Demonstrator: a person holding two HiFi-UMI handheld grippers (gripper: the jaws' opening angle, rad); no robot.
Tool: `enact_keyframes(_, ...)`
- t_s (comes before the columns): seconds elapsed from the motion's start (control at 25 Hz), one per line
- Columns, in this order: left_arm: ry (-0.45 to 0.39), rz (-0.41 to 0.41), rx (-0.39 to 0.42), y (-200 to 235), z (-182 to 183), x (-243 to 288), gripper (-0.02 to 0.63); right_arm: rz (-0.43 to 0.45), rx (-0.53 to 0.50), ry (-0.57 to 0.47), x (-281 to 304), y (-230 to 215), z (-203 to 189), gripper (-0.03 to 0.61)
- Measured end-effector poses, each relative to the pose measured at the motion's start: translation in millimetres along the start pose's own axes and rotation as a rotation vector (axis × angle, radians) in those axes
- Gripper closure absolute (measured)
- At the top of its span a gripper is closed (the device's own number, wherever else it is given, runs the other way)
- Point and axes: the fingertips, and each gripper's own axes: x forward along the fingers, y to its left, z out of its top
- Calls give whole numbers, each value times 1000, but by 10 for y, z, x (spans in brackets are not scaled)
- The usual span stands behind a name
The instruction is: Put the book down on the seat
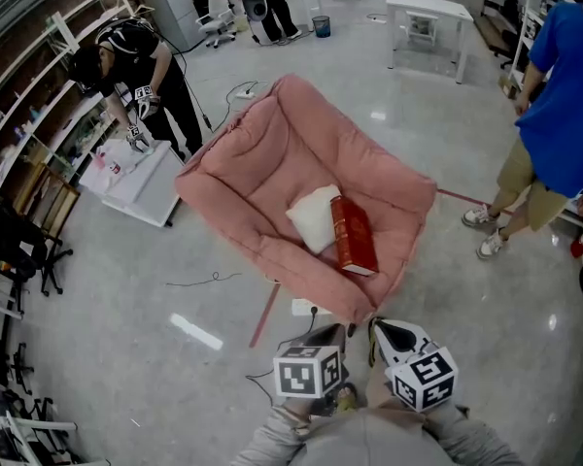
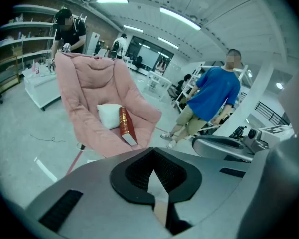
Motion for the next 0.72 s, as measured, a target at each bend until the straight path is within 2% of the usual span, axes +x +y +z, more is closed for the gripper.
enact_keyframes(0.72, -31, -5, 9, -2, -9, -124, 607, -17, -39, -29, -96, 63, 65, 574)
